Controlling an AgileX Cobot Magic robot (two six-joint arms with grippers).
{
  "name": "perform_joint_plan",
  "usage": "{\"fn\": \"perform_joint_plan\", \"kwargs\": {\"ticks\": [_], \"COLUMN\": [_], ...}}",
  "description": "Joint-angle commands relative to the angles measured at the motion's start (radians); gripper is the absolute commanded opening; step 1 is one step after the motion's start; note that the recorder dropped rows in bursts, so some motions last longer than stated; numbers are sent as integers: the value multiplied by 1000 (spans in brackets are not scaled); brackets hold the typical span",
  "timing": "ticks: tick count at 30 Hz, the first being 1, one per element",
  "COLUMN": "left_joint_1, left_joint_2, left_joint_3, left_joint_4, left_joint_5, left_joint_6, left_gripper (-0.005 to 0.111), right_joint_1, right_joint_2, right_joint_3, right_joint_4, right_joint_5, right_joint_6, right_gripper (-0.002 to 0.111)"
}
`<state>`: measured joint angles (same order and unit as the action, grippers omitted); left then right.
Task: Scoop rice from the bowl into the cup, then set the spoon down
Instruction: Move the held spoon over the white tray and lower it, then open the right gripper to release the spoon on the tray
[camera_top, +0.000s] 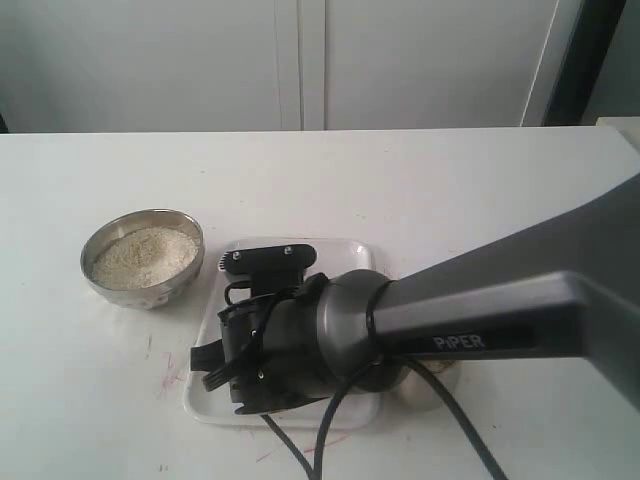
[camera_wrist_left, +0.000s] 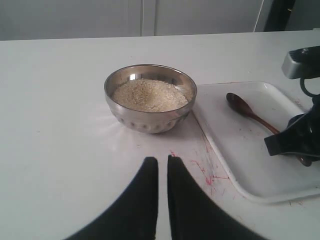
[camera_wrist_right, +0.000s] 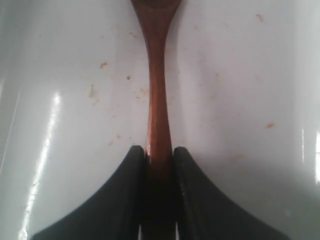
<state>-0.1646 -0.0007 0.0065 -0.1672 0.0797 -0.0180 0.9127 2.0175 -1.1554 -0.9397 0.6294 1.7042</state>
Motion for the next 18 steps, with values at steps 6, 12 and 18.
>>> {"fn": "perform_joint_plan", "kwargs": {"ticks": [6,12,18], "left_joint_1": [-7,-7,-7], "left_joint_2": [1,1,1], "left_joint_3": [-6,-6,-6], "left_joint_4": [-10,-10,-10], "left_joint_5": [-3,-3,-3], "left_joint_6": [-1,-1,-1], "left_gripper": [14,14,14], "right_joint_1": [-6,-6,31], "right_joint_2": [-1,-80,-280], "right_joint_3": [-10,-10,-6], "right_joint_4": [1,1,1], "right_joint_5": [-2,4,124], "right_joint_6": [-21,-37,-329], "right_gripper": [33,33,32]}}
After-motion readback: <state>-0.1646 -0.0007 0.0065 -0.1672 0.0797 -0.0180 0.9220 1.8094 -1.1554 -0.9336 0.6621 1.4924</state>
